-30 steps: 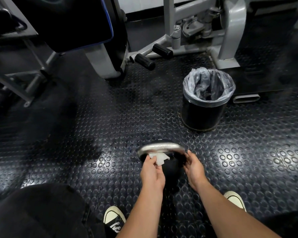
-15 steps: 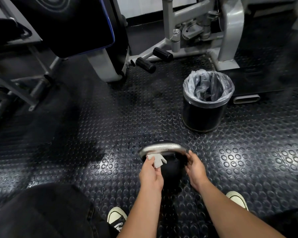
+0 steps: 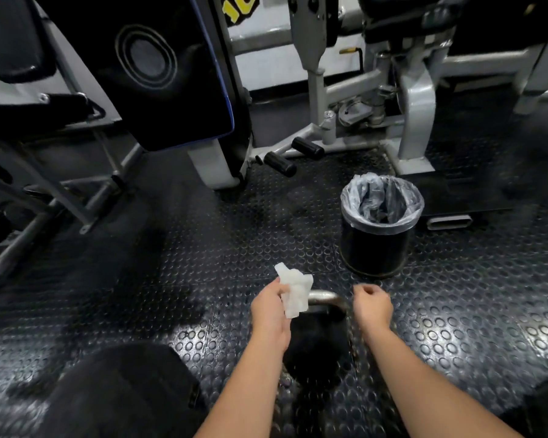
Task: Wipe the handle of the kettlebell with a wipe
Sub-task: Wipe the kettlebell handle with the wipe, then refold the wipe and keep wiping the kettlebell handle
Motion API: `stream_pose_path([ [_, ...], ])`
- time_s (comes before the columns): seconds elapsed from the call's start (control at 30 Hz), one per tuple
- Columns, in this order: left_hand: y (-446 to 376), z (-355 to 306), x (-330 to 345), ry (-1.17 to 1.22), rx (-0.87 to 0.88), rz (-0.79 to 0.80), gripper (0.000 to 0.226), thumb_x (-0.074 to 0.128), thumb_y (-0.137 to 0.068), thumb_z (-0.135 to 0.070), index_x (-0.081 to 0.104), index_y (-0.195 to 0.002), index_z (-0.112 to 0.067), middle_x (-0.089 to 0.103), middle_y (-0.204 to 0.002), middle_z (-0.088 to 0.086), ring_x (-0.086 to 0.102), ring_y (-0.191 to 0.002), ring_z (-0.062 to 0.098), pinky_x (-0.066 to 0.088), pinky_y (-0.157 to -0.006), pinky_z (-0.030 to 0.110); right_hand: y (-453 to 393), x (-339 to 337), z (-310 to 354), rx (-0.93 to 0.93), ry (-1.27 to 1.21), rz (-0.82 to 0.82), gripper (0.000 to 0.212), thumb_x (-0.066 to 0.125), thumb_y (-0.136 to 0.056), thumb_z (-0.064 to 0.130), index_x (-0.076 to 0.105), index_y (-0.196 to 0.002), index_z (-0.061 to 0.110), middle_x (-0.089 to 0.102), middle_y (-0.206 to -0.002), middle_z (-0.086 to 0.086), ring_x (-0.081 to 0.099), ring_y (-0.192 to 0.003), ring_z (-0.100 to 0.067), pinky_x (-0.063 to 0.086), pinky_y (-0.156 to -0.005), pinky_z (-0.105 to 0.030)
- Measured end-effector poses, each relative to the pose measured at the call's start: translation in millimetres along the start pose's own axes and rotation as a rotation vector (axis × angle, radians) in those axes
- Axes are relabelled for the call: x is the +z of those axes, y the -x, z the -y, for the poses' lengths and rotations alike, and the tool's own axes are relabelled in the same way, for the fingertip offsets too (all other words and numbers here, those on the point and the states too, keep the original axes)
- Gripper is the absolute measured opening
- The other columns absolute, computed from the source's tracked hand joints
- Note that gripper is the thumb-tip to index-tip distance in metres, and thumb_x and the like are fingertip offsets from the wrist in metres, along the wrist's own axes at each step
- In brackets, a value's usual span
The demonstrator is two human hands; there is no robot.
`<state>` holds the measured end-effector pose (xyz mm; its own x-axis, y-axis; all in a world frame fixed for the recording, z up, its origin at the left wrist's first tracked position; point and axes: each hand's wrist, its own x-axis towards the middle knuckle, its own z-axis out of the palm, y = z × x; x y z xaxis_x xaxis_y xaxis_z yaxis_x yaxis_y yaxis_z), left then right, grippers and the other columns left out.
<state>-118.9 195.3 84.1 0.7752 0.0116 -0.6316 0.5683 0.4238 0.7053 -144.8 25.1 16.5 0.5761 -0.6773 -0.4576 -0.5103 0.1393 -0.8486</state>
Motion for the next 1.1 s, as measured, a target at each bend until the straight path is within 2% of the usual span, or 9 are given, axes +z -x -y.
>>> stream_pose_path([
  [0.07,11,-12,9,-0.03,0.027,0.061,0.028,0.055,-0.093,-0.007,0.073,-0.114,-0.004,0.075,-0.114,0.014,0.07,-0.093,0.024,0.052,-0.078,0.034,11,0,36,-0.155,-0.012,0.028,0.013,0.064,-0.09,0.029,0.074,-0.095,0.022,0.071,-0.09,0.003,0.064,-0.089,-0.022,0.048,-0.079,-0.031],
  [0.17,26,-33,23,-0.07,0.104,0.116,0.027,0.06,-0.095,-0.013,0.073,-0.116,-0.003,0.075,-0.117,0.016,0.069,-0.112,0.032,0.054,-0.085,0.039,35,-1,87,-0.274,-0.134,0.326,0.013,0.068,-0.089,0.029,0.076,-0.092,0.019,0.077,-0.086,-0.001,0.071,-0.084,-0.021,0.055,-0.07,-0.036],
  [0.27,42,-59,38,-0.126,0.216,0.156,0.026,0.063,-0.095,-0.015,0.075,-0.117,-0.006,0.076,-0.116,0.015,0.069,-0.113,0.034,0.056,-0.087,0.042,63,-8,129,-0.306,-0.271,0.618,0.019,0.064,-0.095,0.024,0.077,-0.1,0.012,0.075,-0.103,-0.012,0.069,-0.087,-0.022,0.051,-0.072,-0.038],
  [0.43,75,-98,55,-0.19,0.325,0.263,0.021,0.063,-0.1,-0.016,0.074,-0.116,-0.008,0.077,-0.112,0.015,0.072,-0.097,0.025,0.059,-0.077,0.037,91,-26,168,-0.28,-0.345,0.743,0.028,0.06,-0.098,0.028,0.074,-0.108,0.006,0.073,-0.109,-0.018,0.068,-0.095,-0.033,0.052,-0.086,-0.047],
  [0.57,92,-118,63,-0.211,0.395,0.323,0.022,0.065,-0.1,-0.021,0.073,-0.116,-0.009,0.076,-0.115,0.016,0.071,-0.109,0.032,0.056,-0.091,0.044,114,-47,193,-0.215,-0.518,0.845,0.033,0.051,-0.101,0.021,0.067,-0.116,-0.003,0.07,-0.102,-0.018,0.067,-0.083,-0.028,0.059,-0.071,-0.04],
  [0.77,110,-129,73,-0.313,0.585,0.277,0.021,0.072,-0.096,-0.025,0.074,-0.116,-0.017,0.078,-0.109,0.004,0.072,-0.105,0.02,0.058,-0.094,0.036,139,-56,221,-0.408,-0.433,0.775,0.008,0.064,-0.092,0.006,0.07,-0.092,0.0,0.071,-0.084,-0.016,0.068,-0.071,-0.023,0.058,-0.065,-0.036],
  [0.87,116,-134,69,-0.429,0.883,0.082,0.023,0.076,-0.09,-0.04,0.07,-0.111,-0.032,0.07,-0.113,-0.006,0.067,-0.104,0.009,0.056,-0.092,0.031,148,-54,234,-0.471,-0.419,0.723,0.008,0.068,-0.089,0.008,0.071,-0.086,0.001,0.071,-0.077,-0.012,0.067,-0.069,-0.02,0.056,-0.061,-0.031],
  [1.0,139,-148,61,-0.379,0.873,0.451,0.031,0.076,-0.086,-0.049,0.079,-0.1,-0.022,0.079,-0.096,0.006,0.074,-0.093,0.017,0.06,-0.083,0.036,162,-53,250,-0.544,-0.393,0.695,0.015,0.075,-0.076,0.016,0.071,-0.078,0.002,0.071,-0.077,-0.016,0.064,-0.066,-0.022,0.053,-0.056,-0.028],
  [1.1,136,-156,54,-0.474,0.944,0.451,0.025,0.087,-0.08,-0.033,0.079,-0.103,-0.025,0.08,-0.094,-0.005,0.076,-0.092,0.011,0.062,-0.082,0.029,171,-53,260,-0.55,-0.354,0.687,0.015,0.073,-0.085,0.014,0.071,-0.083,-0.002,0.069,-0.085,-0.023,0.062,-0.071,-0.028,0.052,-0.061,-0.033],
])
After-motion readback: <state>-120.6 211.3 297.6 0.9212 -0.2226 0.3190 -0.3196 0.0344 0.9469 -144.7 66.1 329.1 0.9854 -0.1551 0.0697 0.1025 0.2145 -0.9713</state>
